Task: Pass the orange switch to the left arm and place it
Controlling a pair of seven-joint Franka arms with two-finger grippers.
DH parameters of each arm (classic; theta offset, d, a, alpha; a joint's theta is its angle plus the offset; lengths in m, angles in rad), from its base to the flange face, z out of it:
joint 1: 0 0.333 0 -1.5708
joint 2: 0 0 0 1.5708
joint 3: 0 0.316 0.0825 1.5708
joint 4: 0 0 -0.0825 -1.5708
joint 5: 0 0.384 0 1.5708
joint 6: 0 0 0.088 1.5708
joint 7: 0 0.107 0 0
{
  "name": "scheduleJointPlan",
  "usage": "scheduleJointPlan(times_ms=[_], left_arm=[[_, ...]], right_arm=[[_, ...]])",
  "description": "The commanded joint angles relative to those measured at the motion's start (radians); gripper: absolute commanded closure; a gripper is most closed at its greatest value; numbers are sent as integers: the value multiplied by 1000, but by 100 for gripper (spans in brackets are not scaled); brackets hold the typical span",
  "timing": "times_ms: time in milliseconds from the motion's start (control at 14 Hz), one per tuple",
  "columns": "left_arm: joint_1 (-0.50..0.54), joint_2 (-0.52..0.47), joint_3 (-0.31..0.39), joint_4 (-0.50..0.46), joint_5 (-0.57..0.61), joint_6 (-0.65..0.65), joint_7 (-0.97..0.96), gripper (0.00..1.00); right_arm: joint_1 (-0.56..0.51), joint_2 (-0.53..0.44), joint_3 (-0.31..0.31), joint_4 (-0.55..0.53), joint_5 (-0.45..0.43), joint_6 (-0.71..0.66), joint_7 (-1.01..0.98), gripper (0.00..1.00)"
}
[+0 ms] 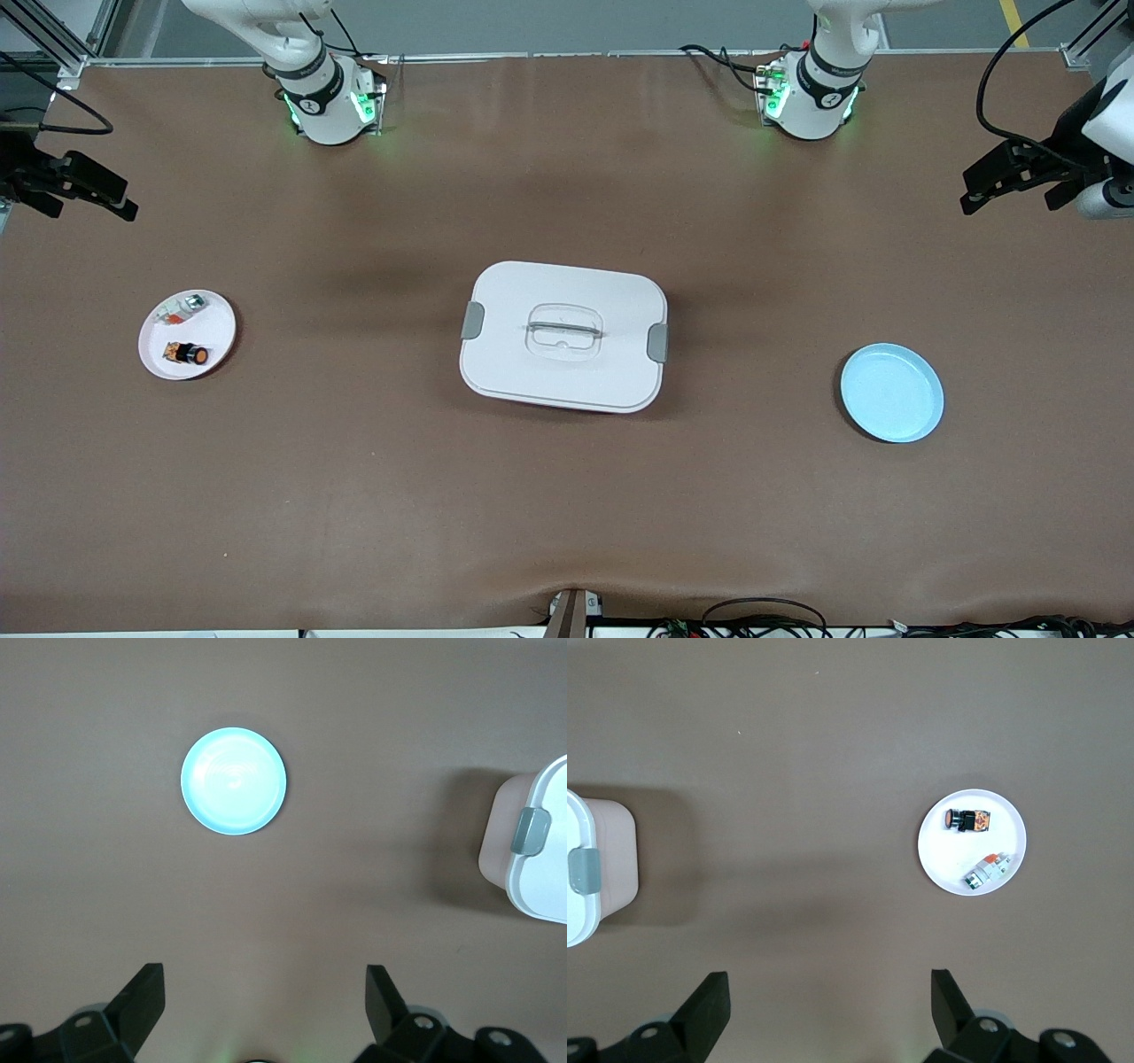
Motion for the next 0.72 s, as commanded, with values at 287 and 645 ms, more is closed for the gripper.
scheduleJointPlan(times_ms=[287,645], left_arm=[[2,5,-4,16,3,-14,8,0],[2,0,-4,8,23,-14,17,0]], right_arm=[[-6,67,2,70,-3,-3,2,0],[-29,286,-2,115,30,64,-8,0]])
